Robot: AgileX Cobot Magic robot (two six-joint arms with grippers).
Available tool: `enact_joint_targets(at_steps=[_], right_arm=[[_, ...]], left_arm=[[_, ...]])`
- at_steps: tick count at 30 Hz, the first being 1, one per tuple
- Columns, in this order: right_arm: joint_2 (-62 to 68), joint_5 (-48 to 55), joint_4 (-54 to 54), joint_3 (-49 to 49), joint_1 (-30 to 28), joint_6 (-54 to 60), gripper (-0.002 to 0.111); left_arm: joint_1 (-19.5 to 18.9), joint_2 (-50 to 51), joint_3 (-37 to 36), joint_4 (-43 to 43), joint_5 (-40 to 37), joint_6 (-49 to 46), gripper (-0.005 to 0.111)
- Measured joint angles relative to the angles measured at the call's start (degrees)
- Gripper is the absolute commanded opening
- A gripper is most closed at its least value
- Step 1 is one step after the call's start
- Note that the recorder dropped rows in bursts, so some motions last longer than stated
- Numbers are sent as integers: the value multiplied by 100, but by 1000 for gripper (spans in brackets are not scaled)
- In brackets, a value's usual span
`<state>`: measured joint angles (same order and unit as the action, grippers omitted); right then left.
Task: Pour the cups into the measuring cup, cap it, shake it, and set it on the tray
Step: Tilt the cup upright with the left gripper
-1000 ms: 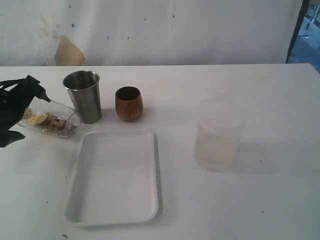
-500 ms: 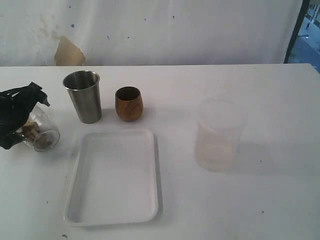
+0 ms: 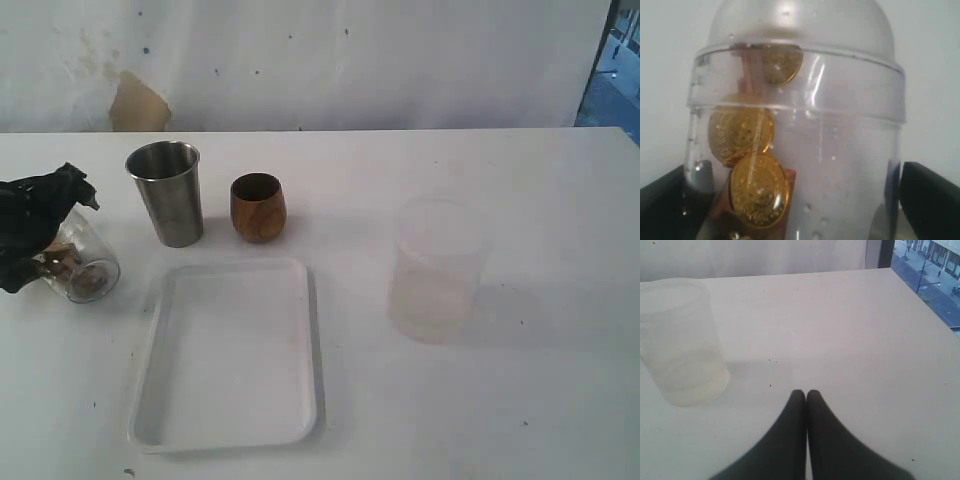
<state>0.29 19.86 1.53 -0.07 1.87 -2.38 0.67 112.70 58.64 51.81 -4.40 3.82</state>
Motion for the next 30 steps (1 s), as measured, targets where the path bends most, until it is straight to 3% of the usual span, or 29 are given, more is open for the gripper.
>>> enact_joint_targets(at_steps=[11, 30], right_arm=[[0, 0, 0, 0, 0, 0, 0], [0, 0, 0, 0, 0, 0, 0]], left_arm=[[0, 60, 0, -32, 440, -136, 105], [0, 72, -10, -32, 553, -136, 105]])
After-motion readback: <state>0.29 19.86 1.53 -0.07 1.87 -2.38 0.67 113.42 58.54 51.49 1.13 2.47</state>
